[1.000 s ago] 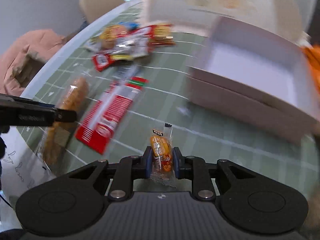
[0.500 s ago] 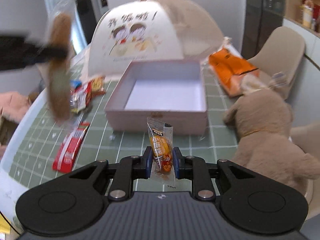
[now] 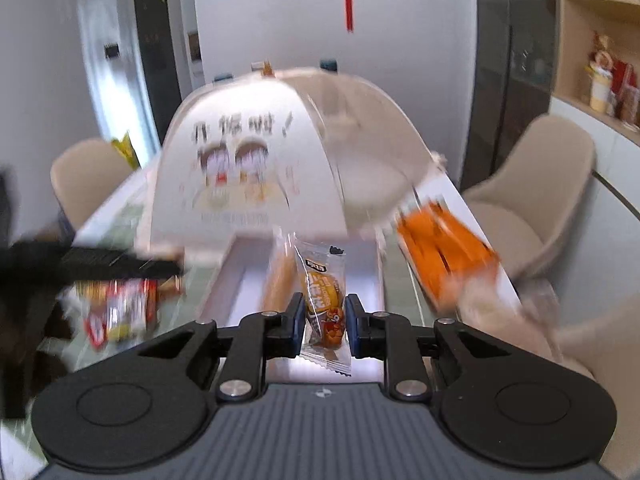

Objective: Organize snacks
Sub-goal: 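Carry both snacks over the pink box and open both tools to drop them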

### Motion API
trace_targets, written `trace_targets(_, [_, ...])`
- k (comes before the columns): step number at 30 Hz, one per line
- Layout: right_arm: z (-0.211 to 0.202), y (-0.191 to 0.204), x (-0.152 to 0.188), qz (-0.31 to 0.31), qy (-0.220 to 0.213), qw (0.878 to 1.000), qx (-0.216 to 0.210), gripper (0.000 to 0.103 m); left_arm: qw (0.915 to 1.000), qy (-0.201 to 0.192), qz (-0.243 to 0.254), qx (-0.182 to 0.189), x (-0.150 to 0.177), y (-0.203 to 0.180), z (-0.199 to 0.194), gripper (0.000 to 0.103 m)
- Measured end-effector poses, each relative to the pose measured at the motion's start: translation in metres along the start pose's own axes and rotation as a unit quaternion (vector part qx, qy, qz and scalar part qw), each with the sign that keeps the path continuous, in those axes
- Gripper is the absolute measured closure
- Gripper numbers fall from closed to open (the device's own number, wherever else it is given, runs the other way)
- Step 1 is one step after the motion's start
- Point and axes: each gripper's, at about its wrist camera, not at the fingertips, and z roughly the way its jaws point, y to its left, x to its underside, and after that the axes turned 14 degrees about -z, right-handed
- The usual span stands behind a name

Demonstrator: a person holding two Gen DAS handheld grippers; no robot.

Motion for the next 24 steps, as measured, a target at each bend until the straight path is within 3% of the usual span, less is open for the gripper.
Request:
trace_targets(2, [0.034,-0.001,-0.015,-0.012,0.019,1.0,0.0,0.059,0.9984,-0.038,-0.007,-0.042,-0.015,0.018,-0.012,0.069])
trace_targets(3, [0.046,0.002,-0.016,-0.022,0.027,0.999,0.005,0.056,0.997,-0.049,-0.015,-0.058,-0.018,0.028,-0.018,0.069])
trace_targets(5, [0.064,0.012,-0.015,-0.036,0.039,0.999,0.009,0.055,0.9937,-0.064,-0.038,-0.084,-0.033,0.054,-0.031,0.069])
trace_targets(8, [0.075,0.028,-0.009,-0.02,0.05,0.998,-0.044,0.052,0.9898,-0.076,-0.049,-0.11,-0.046,0.083,-0.037,0.069])
trace_targets(11, [0.085,0.055,-0.006,-0.029,0.062,0.994,-0.083,0.05,0.9903,-0.051,-0.05,-0.119,-0.054,0.105,-0.019,0.069])
trace_targets(13, [0.093,0.073,-0.01,-0.052,0.064,0.993,-0.084,0.05,0.9902,-0.038,-0.028,-0.131,-0.052,0.108,-0.003,0.069])
trace_targets(16, [0.106,0.084,-0.018,-0.077,0.057,0.995,-0.034,0.053,0.9891,-0.026,-0.003,-0.145,-0.04,0.109,0.007,0.069])
trace_targets(17, [0.117,0.083,-0.018,-0.088,0.058,0.994,-0.011,0.066,0.9896,-0.028,-0.002,-0.141,-0.036,0.111,0.008,0.069])
trace_targets(19, [0.139,0.077,-0.014,-0.095,0.087,0.992,-0.008,0.084,0.9908,-0.039,0.0,-0.13,-0.037,0.111,0.008,0.069])
trace_targets(20, [0.155,0.072,-0.008,-0.087,0.115,0.989,-0.014,0.088,0.9907,-0.049,-0.002,-0.127,-0.039,0.112,0.007,0.069])
trace_targets(22, [0.174,0.063,0.003,-0.058,0.149,0.987,-0.025,0.087,0.9907,-0.062,-0.013,-0.12,-0.047,0.117,0.005,0.069])
trace_targets(24, [0.169,0.059,0.005,-0.04,0.146,0.988,-0.033,0.087,0.9914,-0.06,-0.03,-0.112,-0.054,0.121,0.007,0.069])
